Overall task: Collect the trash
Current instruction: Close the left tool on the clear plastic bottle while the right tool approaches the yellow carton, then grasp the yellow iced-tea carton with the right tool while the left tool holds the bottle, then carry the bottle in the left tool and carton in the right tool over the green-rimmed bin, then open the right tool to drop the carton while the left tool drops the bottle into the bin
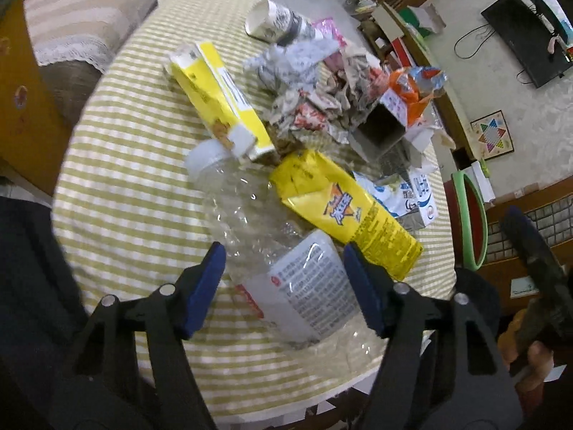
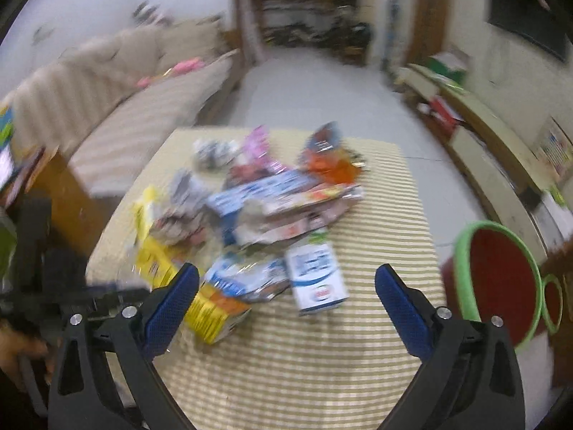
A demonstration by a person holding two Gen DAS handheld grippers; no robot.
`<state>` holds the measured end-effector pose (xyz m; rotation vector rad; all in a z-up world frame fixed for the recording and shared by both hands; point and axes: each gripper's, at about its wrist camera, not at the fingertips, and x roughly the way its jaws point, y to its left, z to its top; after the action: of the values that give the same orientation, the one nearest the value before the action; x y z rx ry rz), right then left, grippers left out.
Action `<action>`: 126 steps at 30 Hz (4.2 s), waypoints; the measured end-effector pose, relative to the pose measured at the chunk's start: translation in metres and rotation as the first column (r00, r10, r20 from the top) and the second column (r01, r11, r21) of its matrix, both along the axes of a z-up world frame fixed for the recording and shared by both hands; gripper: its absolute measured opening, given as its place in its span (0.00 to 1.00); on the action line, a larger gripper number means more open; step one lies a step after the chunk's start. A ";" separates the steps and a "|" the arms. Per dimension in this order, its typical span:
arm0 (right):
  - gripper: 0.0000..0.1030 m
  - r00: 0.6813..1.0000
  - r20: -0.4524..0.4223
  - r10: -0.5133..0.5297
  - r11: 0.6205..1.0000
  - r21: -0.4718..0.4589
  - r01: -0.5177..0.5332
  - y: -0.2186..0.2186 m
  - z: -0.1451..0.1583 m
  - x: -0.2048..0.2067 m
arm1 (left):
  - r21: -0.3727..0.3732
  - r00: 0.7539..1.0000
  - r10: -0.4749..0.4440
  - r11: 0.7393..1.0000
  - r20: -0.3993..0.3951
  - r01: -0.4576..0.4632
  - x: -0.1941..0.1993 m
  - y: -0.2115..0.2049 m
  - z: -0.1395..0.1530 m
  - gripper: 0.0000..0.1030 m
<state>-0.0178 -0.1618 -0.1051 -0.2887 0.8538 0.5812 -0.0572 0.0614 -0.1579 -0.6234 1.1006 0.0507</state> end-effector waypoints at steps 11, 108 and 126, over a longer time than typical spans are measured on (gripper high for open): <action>0.74 0.945 -0.129 0.302 0.933 -0.162 -0.320 0.075 -0.063 -0.020 | 0.033 0.998 0.039 0.999 0.041 -0.040 -0.019 0.024 0.010 0.62; 0.33 0.725 -0.322 -0.608 0.665 0.293 0.687 -0.341 -0.014 0.070 | 0.090 0.754 -0.569 0.813 0.330 0.575 0.176 -0.284 0.106 0.60; 0.59 0.570 -0.375 -0.731 0.497 0.279 0.822 -0.372 -0.019 0.070 | 0.131 0.712 -0.648 0.758 0.272 0.640 0.200 -0.341 0.081 0.76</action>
<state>0.0519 -0.5335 -0.1236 0.5923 0.9282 -0.1014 0.1429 -0.2792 -0.0772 -0.1764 0.9614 -0.6266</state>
